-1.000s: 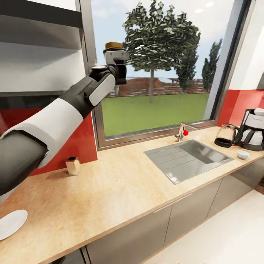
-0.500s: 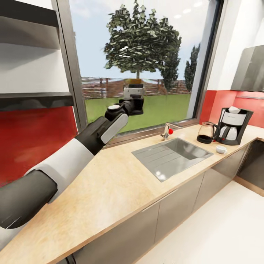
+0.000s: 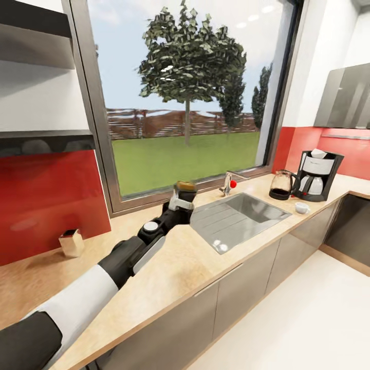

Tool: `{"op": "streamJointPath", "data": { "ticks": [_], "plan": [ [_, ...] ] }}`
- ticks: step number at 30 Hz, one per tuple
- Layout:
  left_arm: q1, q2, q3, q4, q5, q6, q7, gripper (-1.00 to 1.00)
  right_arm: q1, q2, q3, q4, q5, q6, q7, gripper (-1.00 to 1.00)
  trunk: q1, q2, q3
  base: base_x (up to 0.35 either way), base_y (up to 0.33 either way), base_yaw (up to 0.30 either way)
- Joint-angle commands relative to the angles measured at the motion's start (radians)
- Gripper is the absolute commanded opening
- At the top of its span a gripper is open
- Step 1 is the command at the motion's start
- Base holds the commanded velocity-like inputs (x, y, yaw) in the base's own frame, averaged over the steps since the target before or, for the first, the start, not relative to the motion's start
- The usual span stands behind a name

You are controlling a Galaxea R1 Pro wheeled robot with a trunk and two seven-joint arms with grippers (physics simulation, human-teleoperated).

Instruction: Set up a coffee station on the kitchen countertop: keep the coffee maker on the countertop, move the bottle of coffee from the kitchen shelf to the counter next to the coffee maker, place a paper coffee filter on top of the coffee maker, put the saucer next to the coffee maker with the coffee cup on the saucer, and place the electric kettle next to the coffee maker.

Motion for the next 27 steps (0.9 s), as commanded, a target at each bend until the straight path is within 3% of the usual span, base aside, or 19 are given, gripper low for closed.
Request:
{"op": "streamJointPath", "data": {
  "ticks": [1,2,4,7,9,13,19,27],
  "plan": [
    [0.023,0.006,-0.004,-0.002,0.000,-0.041,0.000,-1.00,0.000,0.000,-0.006,0.000,0.000,-0.004,0.001,1.00,0.000,-0.001,0.000,0.000,0.000,0.000],
    [0.057,0.011,-0.007,-0.001,-0.010,-0.094,-0.007,-1.00,0.000,0.001,-0.006,-0.002,-0.001,-0.004,0.001,1.00,0.000,-0.001,0.000,0.000,0.000,0.000],
    [0.101,0.013,-0.009,-0.002,-0.035,-0.137,-0.011,-1.00,0.000,0.001,-0.007,-0.002,-0.001,-0.004,0.001,1.00,0.000,-0.001,0.000,0.003,0.000,0.000],
    [0.160,0.013,-0.009,-0.003,-0.097,-0.167,-0.013,-1.00,0.000,0.001,-0.008,-0.003,-0.002,-0.004,0.001,1.00,0.000,-0.001,0.000,0.139,-0.014,0.000],
    [0.226,0.012,-0.008,-0.003,-0.143,-0.228,-0.012,-1.00,0.000,0.001,-0.009,-0.003,-0.002,-0.004,0.000,1.00,0.000,-0.001,0.000,0.263,-0.111,0.000],
    [0.303,0.014,-0.009,-0.014,-0.168,-0.271,-0.012,-1.00,0.000,0.001,-0.009,-0.004,-0.002,-0.004,-0.001,1.00,0.000,-0.001,0.000,0.254,-0.160,0.000],
    [0.329,0.015,-0.008,-0.039,-0.177,-0.275,-0.012,-1.00,0.000,0.001,-0.009,-0.004,-0.003,-0.004,-0.003,1.00,0.000,-0.001,0.000,0.226,-0.193,-0.004],
    [0.358,0.016,-0.006,-0.074,-0.177,-0.276,-0.012,-1.00,0.000,0.001,-0.009,-0.003,-0.004,-0.004,-0.003,1.00,0.000,-0.001,0.000,0.138,-0.249,-0.239]
  ]
}}
